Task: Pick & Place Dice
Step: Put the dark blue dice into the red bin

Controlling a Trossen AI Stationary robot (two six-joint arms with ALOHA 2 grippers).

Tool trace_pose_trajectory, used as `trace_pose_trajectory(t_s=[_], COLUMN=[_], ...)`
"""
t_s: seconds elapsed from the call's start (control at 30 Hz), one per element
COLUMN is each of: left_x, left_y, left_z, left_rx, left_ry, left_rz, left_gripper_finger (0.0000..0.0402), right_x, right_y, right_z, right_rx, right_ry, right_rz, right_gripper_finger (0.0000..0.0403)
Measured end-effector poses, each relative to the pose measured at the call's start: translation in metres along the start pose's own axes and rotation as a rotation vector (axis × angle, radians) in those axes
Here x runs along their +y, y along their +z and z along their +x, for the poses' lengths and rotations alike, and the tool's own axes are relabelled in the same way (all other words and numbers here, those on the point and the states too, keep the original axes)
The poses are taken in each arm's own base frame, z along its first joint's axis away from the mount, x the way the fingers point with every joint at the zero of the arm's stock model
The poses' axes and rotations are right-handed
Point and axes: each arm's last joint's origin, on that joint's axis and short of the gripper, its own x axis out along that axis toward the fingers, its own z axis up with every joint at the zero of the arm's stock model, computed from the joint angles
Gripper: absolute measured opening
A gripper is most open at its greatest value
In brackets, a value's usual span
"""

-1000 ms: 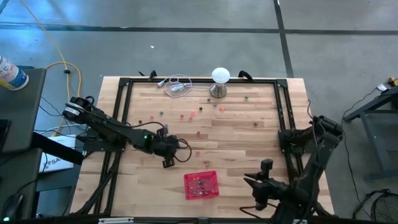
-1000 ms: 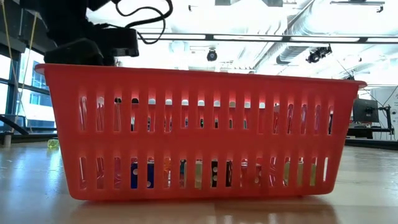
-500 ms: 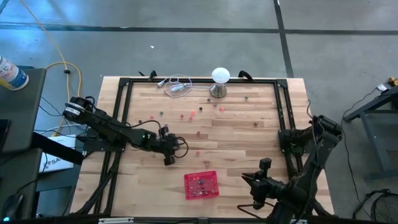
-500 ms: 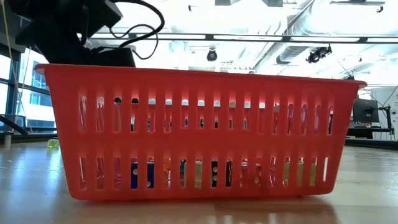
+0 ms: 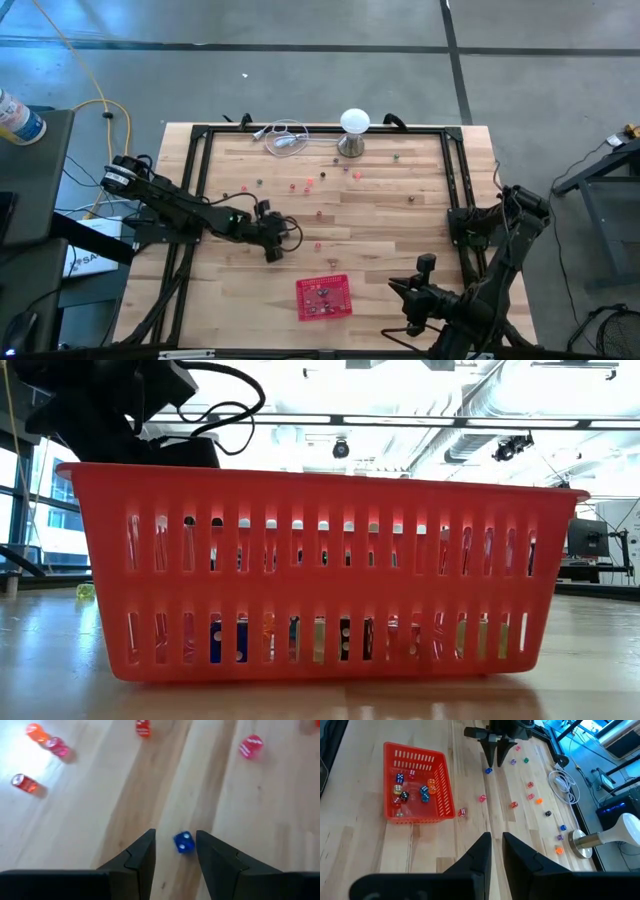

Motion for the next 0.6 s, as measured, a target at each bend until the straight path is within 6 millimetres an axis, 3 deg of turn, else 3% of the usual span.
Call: trace_pose_trajectory(t_s=[0.4,0.6], left_x=[-0.0022,-0.0075], left_y=[0.0011,-0.0013], left_z=[-0.0007,-0.0024], left_rx=[-0.019,-0.028], left_ry=[-0.008,-0.01], left_rz=[-0.162,-0.157], left_gripper_finger=[0.0134,0.0134], right_x=[0.0,0.0], right_y=[0.0003,0.0003], right_z=[-0.0001,-0.0001], right_rx=[-0.002,-0.002], right_ry=[-0.001,-0.001], right_rz=[0.005,0.006], right_gripper_finger=[0.0036,0.0036])
